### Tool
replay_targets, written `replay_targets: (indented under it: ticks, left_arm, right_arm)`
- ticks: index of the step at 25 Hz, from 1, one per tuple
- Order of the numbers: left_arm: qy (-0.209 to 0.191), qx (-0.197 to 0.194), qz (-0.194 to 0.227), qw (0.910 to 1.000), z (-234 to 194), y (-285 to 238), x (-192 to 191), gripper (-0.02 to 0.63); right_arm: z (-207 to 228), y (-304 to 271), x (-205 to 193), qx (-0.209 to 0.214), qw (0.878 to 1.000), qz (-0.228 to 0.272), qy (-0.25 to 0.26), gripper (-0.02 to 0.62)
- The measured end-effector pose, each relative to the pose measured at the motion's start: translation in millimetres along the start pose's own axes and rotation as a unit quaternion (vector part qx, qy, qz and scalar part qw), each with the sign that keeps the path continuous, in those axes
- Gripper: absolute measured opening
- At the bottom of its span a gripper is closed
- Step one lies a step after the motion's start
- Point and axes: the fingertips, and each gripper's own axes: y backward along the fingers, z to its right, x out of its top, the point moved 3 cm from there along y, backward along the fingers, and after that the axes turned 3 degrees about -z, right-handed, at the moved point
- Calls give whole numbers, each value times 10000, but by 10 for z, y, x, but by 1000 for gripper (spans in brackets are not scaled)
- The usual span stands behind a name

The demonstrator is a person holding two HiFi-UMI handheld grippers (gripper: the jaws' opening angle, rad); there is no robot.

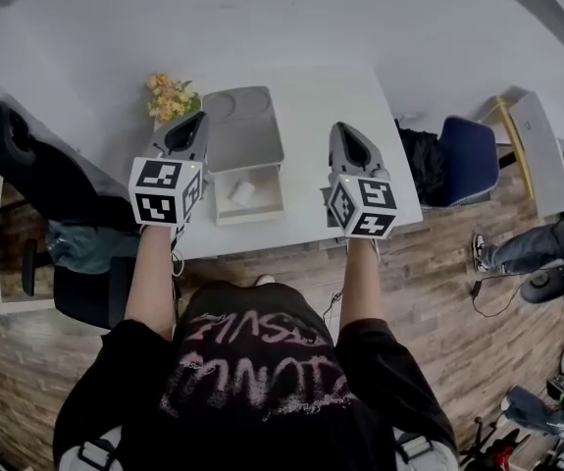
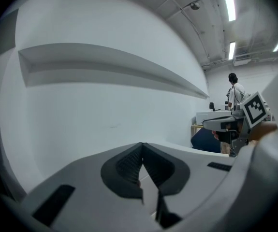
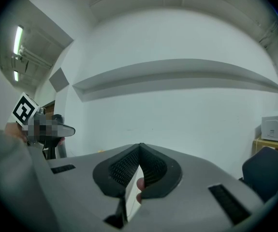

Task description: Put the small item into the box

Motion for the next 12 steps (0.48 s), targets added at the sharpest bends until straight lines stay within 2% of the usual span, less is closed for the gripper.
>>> replay_targets:
  ticks: [12]
  left_arm:
    - [-57, 155, 242, 9996, -21, 79, 143, 3]
  right_arm:
    - [34, 26, 104, -38, 9999, 120, 45, 9]
